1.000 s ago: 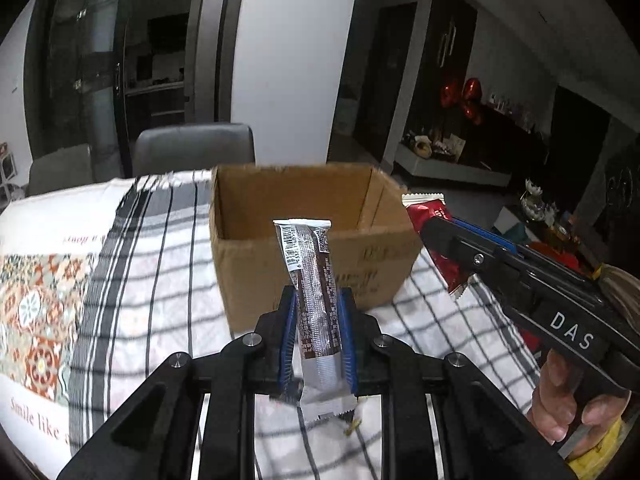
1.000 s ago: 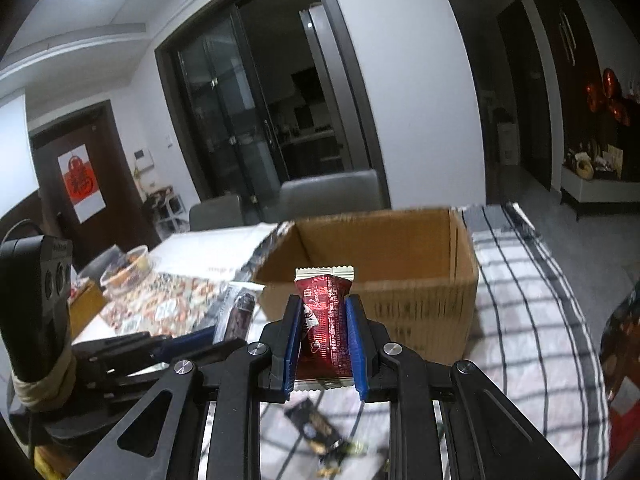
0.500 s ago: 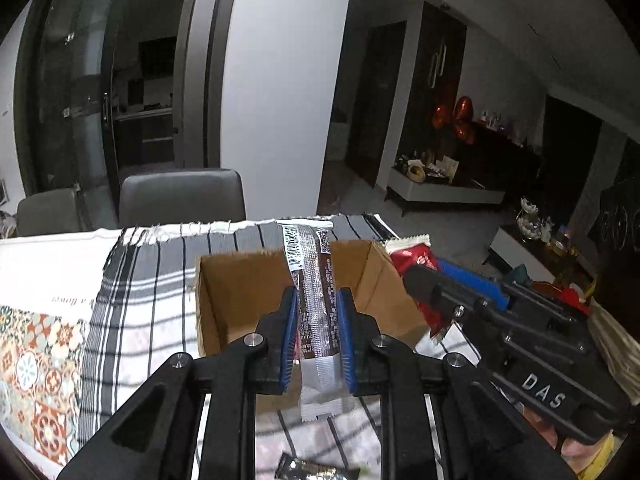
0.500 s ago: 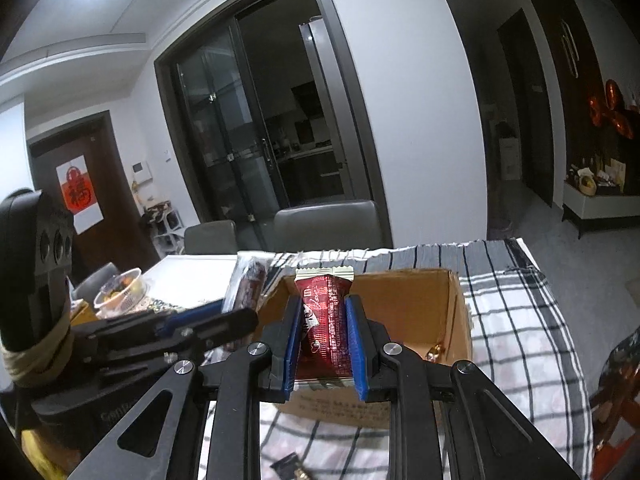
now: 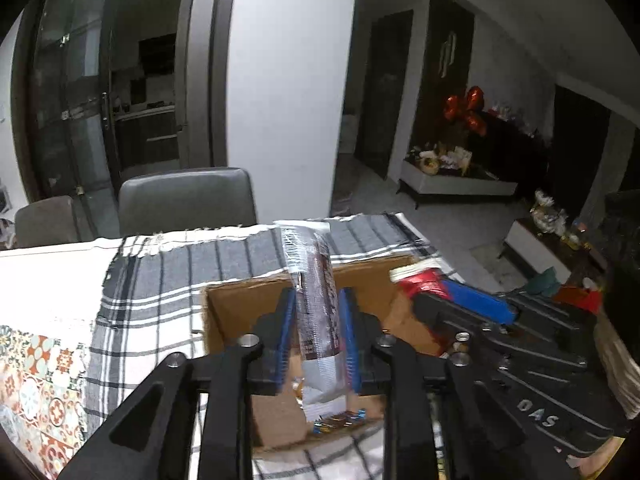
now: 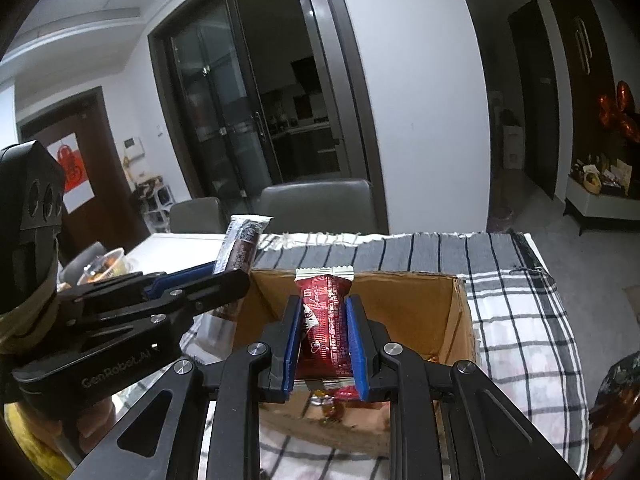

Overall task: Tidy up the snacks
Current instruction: 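Carry both snacks over the box and open both tools to drop them, then withdraw both tools and move them toward the remaining snacks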

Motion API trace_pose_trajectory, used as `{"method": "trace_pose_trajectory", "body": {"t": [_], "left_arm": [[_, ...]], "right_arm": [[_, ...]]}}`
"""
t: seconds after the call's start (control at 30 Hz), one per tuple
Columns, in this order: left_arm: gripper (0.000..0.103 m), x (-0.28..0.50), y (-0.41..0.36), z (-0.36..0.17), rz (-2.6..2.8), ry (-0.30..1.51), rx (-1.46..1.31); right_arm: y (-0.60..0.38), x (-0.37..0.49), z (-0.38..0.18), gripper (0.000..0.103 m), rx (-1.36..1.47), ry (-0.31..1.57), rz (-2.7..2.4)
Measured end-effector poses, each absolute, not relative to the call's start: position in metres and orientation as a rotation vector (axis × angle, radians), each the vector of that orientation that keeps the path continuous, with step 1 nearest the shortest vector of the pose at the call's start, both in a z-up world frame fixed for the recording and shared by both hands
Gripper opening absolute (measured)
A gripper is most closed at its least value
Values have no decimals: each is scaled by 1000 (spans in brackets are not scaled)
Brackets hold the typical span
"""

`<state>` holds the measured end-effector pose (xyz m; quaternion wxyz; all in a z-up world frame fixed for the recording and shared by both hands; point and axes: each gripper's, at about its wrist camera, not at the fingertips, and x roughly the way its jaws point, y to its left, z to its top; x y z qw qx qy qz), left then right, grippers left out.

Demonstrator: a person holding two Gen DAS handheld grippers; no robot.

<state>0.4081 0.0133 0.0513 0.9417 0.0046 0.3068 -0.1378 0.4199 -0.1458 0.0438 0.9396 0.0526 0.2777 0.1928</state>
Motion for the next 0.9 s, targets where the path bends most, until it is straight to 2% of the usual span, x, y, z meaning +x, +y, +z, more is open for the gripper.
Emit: {"method": "trace_pose_trajectory", "body": {"t": [0.03, 0.07, 0.4, 0.9], "left_arm": [[46, 407, 13, 52, -270, 623, 15], [51, 405, 14, 51, -259, 617, 18], [58, 337, 15, 45, -281, 586, 41], [62, 246, 1, 30, -352, 557, 80]], "right_arm": [[-146, 421, 43, 41, 109, 569, 386], [-148, 419, 41, 50, 113, 568, 372], [-161, 368, 32, 50, 120, 557, 349], [-175, 274, 19, 50, 147, 543, 320]]}}
